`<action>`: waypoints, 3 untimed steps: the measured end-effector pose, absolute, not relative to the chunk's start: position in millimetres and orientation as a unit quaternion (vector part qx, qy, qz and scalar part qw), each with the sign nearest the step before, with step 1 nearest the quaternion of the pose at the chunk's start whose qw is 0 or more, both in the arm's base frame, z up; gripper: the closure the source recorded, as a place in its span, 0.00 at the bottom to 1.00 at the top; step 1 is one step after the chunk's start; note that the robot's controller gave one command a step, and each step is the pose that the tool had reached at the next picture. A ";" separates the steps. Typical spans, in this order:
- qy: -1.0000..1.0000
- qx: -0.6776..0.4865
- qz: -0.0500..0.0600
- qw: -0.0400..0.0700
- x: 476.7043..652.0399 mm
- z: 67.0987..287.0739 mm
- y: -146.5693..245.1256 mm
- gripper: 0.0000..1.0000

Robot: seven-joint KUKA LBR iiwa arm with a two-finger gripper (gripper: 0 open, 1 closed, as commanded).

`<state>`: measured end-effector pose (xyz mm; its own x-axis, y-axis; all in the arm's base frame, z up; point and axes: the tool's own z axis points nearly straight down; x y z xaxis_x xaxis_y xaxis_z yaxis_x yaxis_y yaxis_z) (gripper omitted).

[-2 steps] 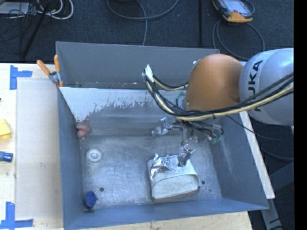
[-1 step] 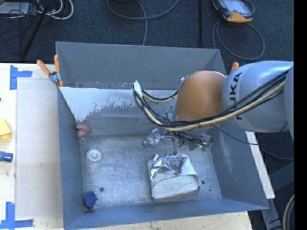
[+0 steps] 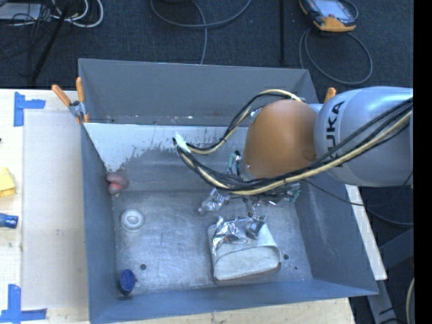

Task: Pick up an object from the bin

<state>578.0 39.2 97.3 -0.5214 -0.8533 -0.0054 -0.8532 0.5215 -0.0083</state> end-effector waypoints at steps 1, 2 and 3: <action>0.763 -0.647 0.001 0.002 566.6 104.2 49.3 0.00; 0.764 -0.645 -0.001 0.009 569.8 106.6 49.8 1.00; 0.805 -0.593 0.000 0.004 567.5 111.1 41.6 1.00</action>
Offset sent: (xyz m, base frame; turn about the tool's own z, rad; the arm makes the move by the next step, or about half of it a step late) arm -0.0122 0.0064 0.0050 -0.3836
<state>567.5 41.6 111.1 -0.2973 -0.9548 -0.0063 -0.9548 0.2973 -0.0034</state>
